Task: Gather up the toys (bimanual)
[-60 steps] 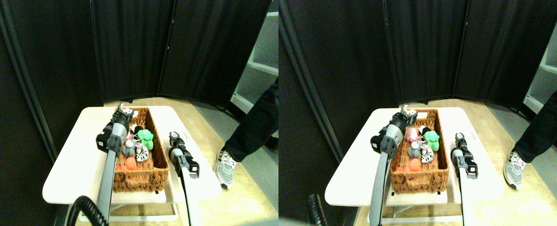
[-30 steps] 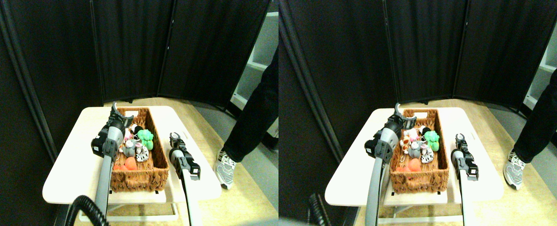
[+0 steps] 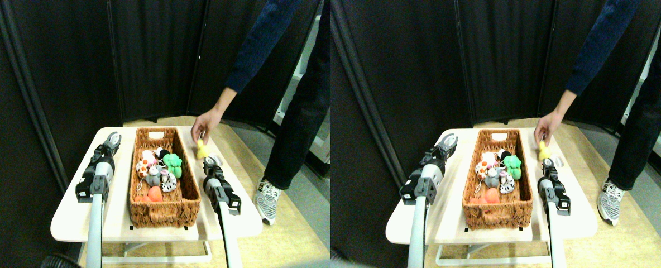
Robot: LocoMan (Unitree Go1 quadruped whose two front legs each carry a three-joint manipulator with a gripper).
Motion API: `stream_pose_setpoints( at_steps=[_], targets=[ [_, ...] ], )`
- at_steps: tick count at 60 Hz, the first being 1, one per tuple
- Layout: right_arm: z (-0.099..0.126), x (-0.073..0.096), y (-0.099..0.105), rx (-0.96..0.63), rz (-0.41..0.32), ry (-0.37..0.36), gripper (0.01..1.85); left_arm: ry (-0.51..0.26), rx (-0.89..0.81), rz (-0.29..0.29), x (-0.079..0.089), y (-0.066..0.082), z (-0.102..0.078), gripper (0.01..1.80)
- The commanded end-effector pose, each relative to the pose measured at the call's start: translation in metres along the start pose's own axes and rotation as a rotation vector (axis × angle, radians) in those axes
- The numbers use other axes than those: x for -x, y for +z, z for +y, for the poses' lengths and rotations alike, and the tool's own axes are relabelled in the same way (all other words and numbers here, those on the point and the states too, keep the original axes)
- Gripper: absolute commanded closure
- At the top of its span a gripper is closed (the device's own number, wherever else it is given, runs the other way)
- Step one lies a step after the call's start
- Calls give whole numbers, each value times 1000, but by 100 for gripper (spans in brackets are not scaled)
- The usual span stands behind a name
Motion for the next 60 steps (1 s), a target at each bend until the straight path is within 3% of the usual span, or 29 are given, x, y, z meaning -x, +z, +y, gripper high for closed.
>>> stream_pose_setpoints(
  at_steps=[1,17,31,42,51,60],
  targets=[
    [7,0,1,9,6,39,185,-10,-23,-56,2,5,6,180],
    [9,3,-1,12,4,33,185,37,-40,-130,8,-7,47,180],
    [17,8,-1,31,8,31,185,48,-19,-137,4,-16,59,180],
    [33,10,6,114,67,45,185,54,9,-150,4,-19,65,180],
    [44,16,11,151,97,23,156,59,-5,-164,4,-18,67,180],
    [41,19,13,136,115,-31,129,59,3,-169,3,-16,71,180]
  ],
)
